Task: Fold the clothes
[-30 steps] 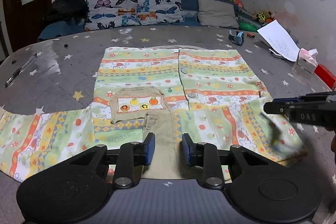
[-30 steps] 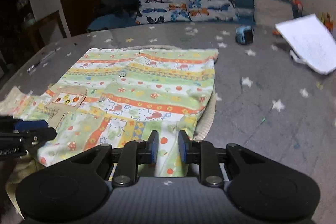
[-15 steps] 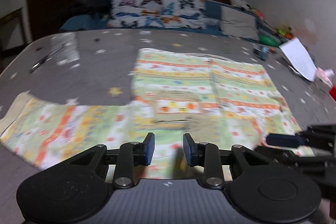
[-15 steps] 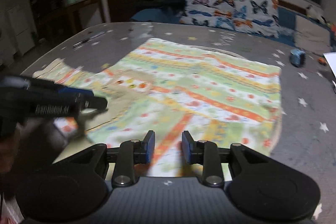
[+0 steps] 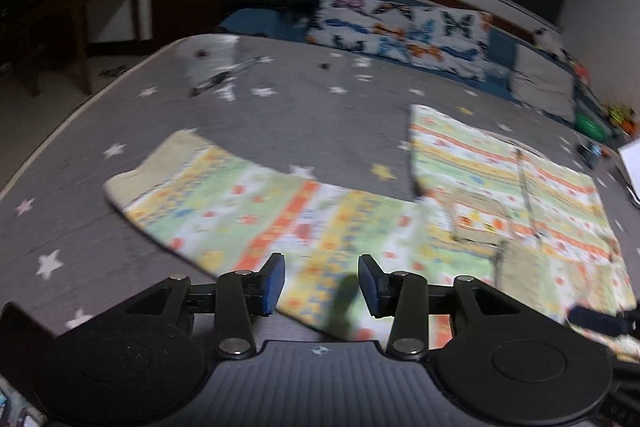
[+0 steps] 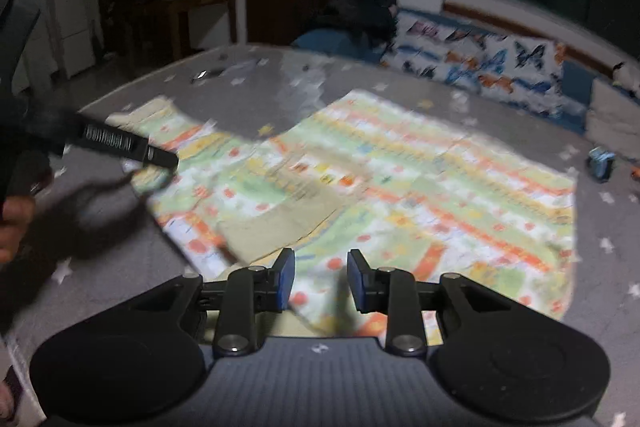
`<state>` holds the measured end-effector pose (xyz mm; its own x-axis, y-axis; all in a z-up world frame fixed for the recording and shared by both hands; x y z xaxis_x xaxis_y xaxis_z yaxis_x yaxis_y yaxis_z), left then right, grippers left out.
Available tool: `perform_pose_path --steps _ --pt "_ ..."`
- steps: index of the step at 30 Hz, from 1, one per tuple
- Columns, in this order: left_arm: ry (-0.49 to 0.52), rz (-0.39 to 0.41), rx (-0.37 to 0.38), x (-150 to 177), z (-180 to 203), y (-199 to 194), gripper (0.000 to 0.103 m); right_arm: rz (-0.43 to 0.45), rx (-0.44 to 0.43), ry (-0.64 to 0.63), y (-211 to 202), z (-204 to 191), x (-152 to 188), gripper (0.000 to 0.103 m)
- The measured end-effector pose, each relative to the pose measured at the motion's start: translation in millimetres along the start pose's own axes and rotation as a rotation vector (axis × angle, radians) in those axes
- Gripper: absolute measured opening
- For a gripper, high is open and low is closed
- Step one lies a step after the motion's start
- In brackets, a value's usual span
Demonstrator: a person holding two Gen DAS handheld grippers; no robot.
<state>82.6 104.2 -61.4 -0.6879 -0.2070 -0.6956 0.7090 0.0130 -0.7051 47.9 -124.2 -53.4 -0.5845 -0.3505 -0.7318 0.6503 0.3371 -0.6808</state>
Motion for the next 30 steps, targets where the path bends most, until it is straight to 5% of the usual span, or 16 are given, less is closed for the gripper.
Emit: perform_pose_path --steps 11,21,23,26,30 --pt "-0.182 0.037 -0.251 -23 -83 16 0.054 0.028 -0.002 0.080 -19 12 0 0.034" --pt "-0.221 0.050 -0.296 -27 -107 27 0.052 0.024 -0.008 0.148 -25 24 7 0.034" --pt "-0.195 0.055 -0.318 -28 -105 29 0.043 0.027 -0.009 0.155 -26 24 9 0.034" --pt "-0.216 0.072 -0.319 -31 -106 30 0.012 0.031 -0.011 0.160 -26 25 9 0.034" --pt "-0.271 0.122 -0.260 -33 -107 20 0.005 0.041 -0.004 0.169 -31 29 10 0.034"
Point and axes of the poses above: each gripper's, at about its wrist camera, not at the fingertips, and y roughly the way its jaws point, z to its right, x to its underside, the point moved 7 cm from there along y, roughly the way its jaws point
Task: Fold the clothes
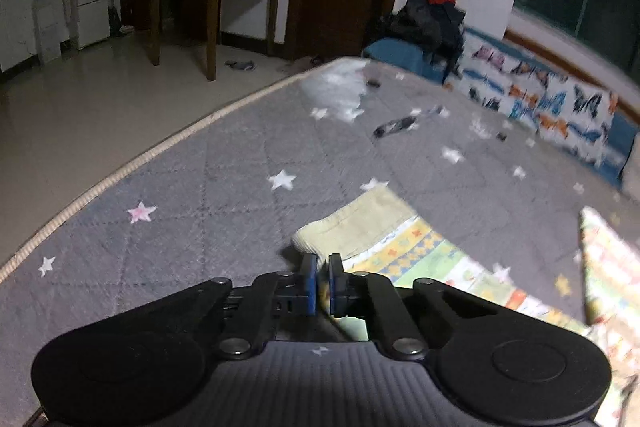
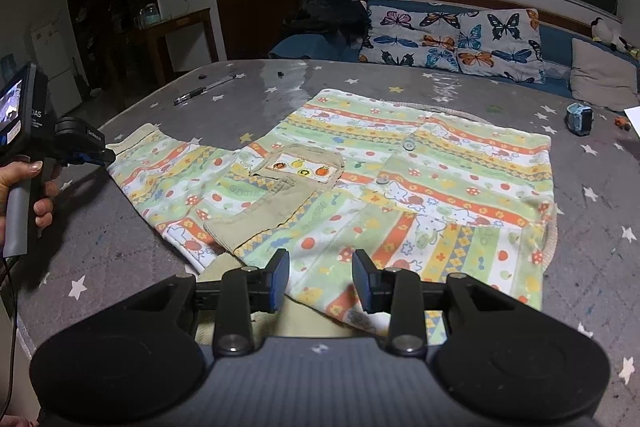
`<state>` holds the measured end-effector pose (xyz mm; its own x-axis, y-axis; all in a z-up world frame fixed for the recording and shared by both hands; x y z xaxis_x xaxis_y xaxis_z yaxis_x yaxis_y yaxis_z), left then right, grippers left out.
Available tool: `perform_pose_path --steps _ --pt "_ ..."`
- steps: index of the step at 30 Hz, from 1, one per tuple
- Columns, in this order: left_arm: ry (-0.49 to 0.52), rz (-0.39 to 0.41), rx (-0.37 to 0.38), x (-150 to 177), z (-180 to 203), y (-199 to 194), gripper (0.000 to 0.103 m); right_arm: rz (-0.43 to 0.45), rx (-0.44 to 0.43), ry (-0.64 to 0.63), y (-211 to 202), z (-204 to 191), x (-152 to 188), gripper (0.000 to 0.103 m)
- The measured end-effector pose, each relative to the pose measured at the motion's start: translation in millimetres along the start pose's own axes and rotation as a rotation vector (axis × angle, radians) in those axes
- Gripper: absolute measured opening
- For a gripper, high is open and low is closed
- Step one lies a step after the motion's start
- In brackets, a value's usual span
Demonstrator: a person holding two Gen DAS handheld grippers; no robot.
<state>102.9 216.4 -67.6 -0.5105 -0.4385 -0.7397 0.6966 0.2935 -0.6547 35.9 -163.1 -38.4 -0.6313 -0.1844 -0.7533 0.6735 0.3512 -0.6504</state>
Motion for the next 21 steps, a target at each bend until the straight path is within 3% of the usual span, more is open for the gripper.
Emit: perform_pose_path --steps 5,11,17,21 --pt "-0.020 0.061 0.218 -8 34 -47 0.004 0.018 0.021 0.025 -7 11 -2 0.034" --pt "0.072 0.086 0.517 0 107 -118 0.004 0.042 0.034 0.085 -15 27 -2 0.034" --pt "0.212 0.020 0.804 38 189 -167 0.004 0.064 0.060 0.134 -25 47 0 0.034" --pt "0.327 -0.069 0.900 77 226 -170 0.004 0.075 0.086 0.183 -32 64 4 0.034"
Point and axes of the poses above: each gripper's, at about its wrist camera, not at the fingertips, and y roughly the way its jaws point, z to its right, x to its underside, the point moved 7 cm from there along y, roughly the way its jaws point
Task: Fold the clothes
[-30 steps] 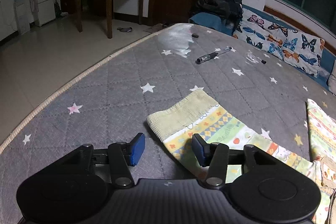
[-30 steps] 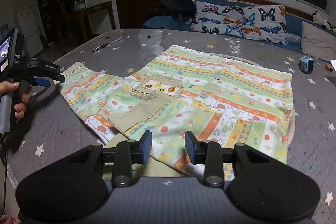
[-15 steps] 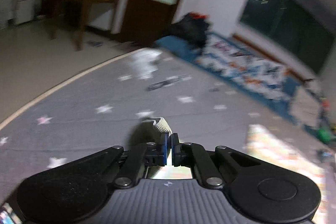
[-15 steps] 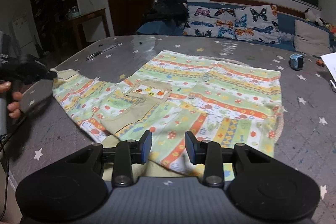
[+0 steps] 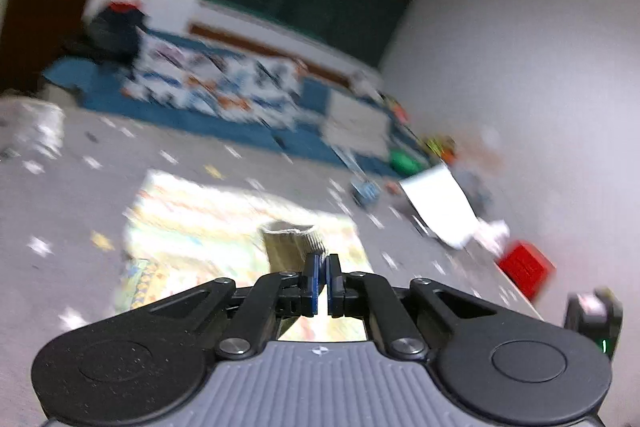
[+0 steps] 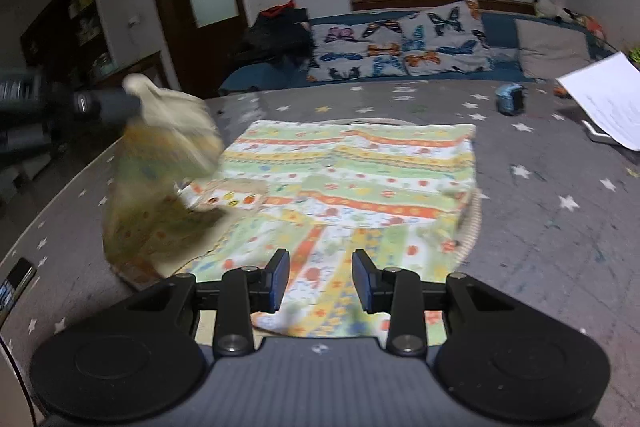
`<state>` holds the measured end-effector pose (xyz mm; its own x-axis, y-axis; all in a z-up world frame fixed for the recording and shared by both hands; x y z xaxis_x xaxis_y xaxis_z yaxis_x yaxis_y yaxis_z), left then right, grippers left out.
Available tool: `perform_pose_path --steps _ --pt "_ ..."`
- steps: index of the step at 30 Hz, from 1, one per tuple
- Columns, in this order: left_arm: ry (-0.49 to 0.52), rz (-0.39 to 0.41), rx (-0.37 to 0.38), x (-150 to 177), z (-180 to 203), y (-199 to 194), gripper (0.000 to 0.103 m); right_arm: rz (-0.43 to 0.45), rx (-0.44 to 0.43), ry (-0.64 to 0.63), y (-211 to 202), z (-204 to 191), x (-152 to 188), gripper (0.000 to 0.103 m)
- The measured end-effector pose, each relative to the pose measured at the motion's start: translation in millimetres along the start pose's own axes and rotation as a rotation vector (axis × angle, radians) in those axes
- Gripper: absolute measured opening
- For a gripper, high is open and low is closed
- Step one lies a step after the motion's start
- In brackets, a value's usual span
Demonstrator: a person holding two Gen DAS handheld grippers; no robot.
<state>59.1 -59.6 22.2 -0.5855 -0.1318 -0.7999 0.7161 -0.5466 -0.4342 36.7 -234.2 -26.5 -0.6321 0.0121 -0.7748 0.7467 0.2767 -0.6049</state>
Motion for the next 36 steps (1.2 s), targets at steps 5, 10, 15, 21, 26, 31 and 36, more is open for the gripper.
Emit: perform_pose_path --steps 5,10,15,21,26,31,36 --pt "0.046 -0.128 0.031 30 14 27 0.010 -0.013 0.019 0.069 -4 22 4 0.034" --pt "0.110 -0.107 -0.027 31 -3 16 0.029 -0.037 -0.013 0.114 0 26 6 0.034" --pt "0.134 -0.082 -0.169 30 -45 -3 0.038 -0.084 -0.041 0.115 17 18 11 0.034" --pt "0.108 -0.069 -0.294 31 -89 -21 0.039 -0.116 -0.025 0.079 39 5 17 0.025" --pt "0.070 -0.069 -0.321 31 -110 -22 0.039 -0.107 -0.003 0.048 41 0 11 0.007" --pt "0.059 -0.065 -0.337 28 -114 -17 0.038 0.008 0.044 -0.014 21 -8 -21 0.006" --pt "0.053 -0.099 -0.361 25 -113 -3 0.037 -0.037 0.087 -0.028 32 1 -27 0.008"
Point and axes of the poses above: each gripper's, at about its wrist camera, not at the fingertips, and y roughly the way its jaws point, z to its right, x to its underside, the point moved 7 cm from there along y, roughly the way its jaws point
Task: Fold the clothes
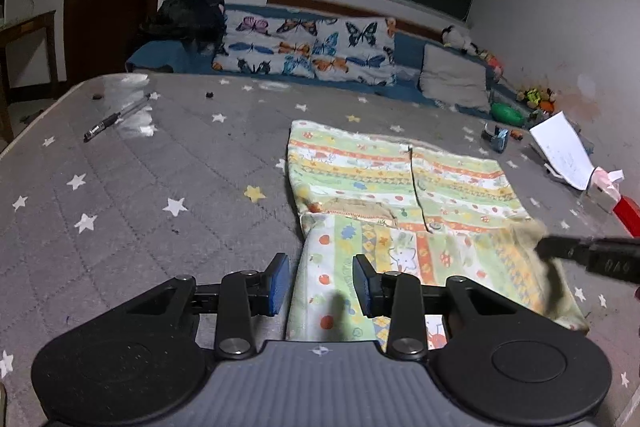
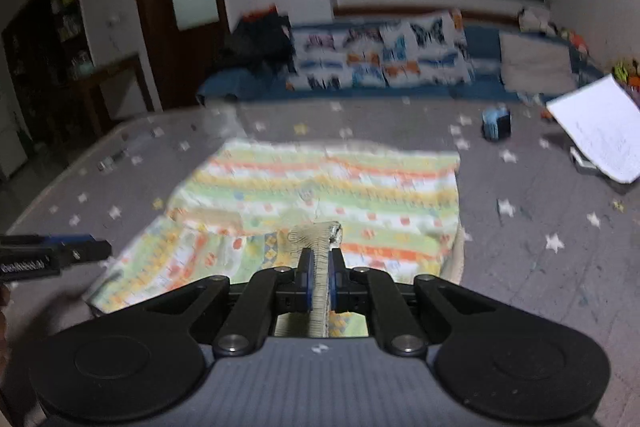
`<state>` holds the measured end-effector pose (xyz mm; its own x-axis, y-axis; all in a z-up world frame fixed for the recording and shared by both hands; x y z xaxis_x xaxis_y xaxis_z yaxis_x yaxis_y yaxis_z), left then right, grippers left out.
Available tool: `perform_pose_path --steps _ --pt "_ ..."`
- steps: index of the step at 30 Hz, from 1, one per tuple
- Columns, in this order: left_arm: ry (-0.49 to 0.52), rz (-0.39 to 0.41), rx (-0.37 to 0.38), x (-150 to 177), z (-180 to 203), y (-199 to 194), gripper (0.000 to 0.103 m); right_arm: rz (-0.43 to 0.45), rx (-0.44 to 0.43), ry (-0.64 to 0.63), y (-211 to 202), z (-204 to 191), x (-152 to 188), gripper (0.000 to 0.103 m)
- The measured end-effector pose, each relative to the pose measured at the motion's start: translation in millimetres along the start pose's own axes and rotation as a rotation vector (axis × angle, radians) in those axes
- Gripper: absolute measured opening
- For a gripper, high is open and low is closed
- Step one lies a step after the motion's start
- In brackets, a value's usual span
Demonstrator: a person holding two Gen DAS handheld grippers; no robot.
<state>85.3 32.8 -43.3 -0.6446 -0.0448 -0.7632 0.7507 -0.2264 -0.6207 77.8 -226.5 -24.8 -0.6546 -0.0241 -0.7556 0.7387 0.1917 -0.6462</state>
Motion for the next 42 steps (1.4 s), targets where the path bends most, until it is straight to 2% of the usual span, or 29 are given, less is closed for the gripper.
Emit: perform_pose_path --steps 2,5,7,9,11,15,18,21,24,27,30,34,38,42 --pt "0.013 -0.014 -0.010 -2 3 4 0.037 -0.029 0.035 -0.012 9 5 7 0.009" --pt "0.035 -0.031 -0.013 -8 12 12 0.037 -0.014 0.039 -0.026 7 9 6 0.011" --pt "0.052 -0.040 -0.007 -13 19 20 0.037 -0.009 0.011 -0.034 8 6 3 0.011" --pt "0.065 -0.065 -0.008 -17 26 34 0.037 -0.026 -0.033 -0.062 18 -1 0 0.015" --pt "0.070 -0.093 -0.012 -17 29 47 0.037 -0.056 -0.054 -0.070 31 -4 3 0.016" --pt "0.116 -0.119 -0.077 -10 25 66 0.038 -0.102 -0.069 -0.071 47 -3 12 0.016" --pt "0.140 -0.111 -0.090 -7 23 60 0.038 -0.090 -0.074 -0.099 34 -6 14 0.018" --pt "0.141 -0.094 -0.036 -5 31 43 0.038 -0.071 -0.108 -0.140 17 -17 16 0.026" --pt "0.206 -0.075 -0.004 3 49 28 0.038 -0.070 -0.149 -0.166 8 -29 20 0.026" --pt "0.259 -0.091 0.015 16 62 24 0.038 -0.087 -0.155 -0.185 11 -37 29 0.026" --pt "0.312 -0.100 -0.016 28 66 29 0.038 -0.104 -0.139 -0.202 15 -41 41 0.027" --pt "0.291 -0.100 -0.016 26 64 26 0.039 -0.090 -0.123 -0.217 5 -42 42 0.026" --pt "0.267 -0.092 0.016 24 62 3 0.039 -0.106 -0.117 -0.228 0 -37 49 0.027" --pt "0.234 -0.120 0.074 30 67 -23 0.053 -0.094 -0.112 -0.239 -16 -33 51 0.028"
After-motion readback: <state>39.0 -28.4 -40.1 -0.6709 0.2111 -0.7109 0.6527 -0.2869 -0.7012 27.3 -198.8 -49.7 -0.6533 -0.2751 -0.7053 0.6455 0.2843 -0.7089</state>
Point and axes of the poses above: each gripper's, at about its wrist camera, not at the fingertips, and y roughly the way its jaws point, z to its right, x to its underside, the point moved 7 cm from there along y, roughly the way its jaws point
